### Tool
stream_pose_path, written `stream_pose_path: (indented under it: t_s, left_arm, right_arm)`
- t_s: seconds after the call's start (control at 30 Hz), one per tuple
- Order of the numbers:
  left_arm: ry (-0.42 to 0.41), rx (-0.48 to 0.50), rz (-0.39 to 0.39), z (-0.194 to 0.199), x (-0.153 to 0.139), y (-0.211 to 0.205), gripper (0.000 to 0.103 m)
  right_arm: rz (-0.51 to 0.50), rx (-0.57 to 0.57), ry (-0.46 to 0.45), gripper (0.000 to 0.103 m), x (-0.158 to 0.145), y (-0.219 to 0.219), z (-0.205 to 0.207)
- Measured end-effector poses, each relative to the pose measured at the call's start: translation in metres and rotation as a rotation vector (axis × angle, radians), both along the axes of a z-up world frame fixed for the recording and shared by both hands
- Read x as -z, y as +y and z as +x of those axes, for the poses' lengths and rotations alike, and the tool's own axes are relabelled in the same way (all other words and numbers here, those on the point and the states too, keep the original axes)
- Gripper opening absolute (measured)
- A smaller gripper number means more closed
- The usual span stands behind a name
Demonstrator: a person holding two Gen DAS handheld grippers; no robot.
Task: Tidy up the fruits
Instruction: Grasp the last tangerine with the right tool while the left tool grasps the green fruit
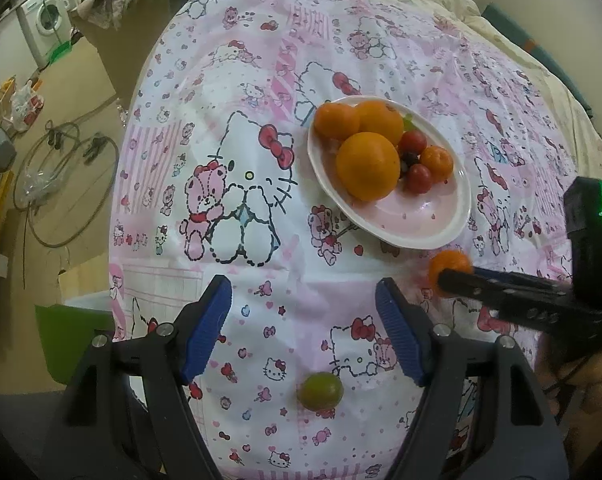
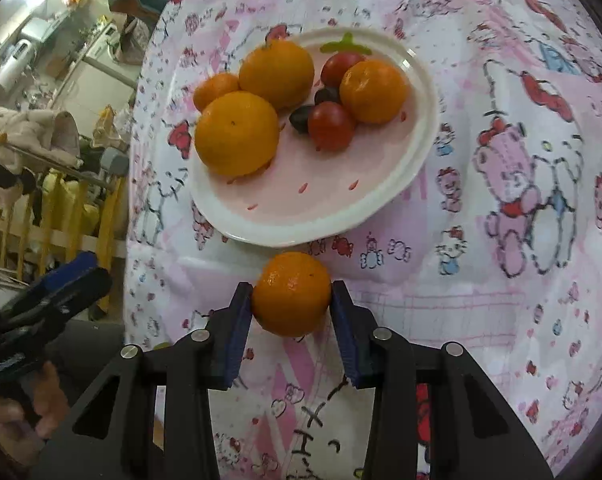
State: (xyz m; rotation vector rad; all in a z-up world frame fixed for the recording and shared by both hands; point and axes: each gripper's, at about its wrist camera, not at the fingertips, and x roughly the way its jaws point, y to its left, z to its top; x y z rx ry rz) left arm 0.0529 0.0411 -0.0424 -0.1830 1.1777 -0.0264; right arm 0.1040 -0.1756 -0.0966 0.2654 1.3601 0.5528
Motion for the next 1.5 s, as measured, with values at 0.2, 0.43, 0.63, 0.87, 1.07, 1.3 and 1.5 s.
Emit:
stream_pose_path:
  t_s: [0.2, 0.43, 0.63, 0.87, 1.07, 1.3, 1.5]
  left_arm:
    - [0.020, 0.098, -0.009, -0.011, 0.002, -0.013, 0.072]
    - [0.163, 0.202, -0.029, -0.019, 0.024, -0.031, 0.071]
    - [0.219, 0.251, 0.034, -0.025, 0.038, -0.037, 0.071]
    - [0.283, 0.301, 0.104, -0.033, 0.057, -0.047, 0.066]
    - [0.262, 0.288, 0.120, -0.033, 0.059, -0.050, 0.029]
    - [0.254, 0.291, 0.085, -0.033, 0.047, -0.050, 0.024]
    - [0.176, 0.259, 0.078, -0.020, 0.005, -0.044, 0.024]
  right_arm:
    - [0.008, 0.065, -0.016, 0.041, -0.022, -0.027, -0.008]
    - [0.032, 0.138, -0.010, 0.041, -0.026, -0.047, -0.004]
    - [0.036, 0.124, 0.000, 0.041, -0.024, -0.040, -0.002]
    - [0.028, 0.125, 0.008, 0.041, -0.022, -0.038, -0.002]
    - [0.026, 0.129, 0.007, 0.041, -0.022, -0.039, -0.002]
    - [0.040, 0.131, 0.005, 0.041, -0.027, -0.043, -0.004]
    - [0.077, 0.157, -0.015, 0.041, -0.040, -0.053, -0.001]
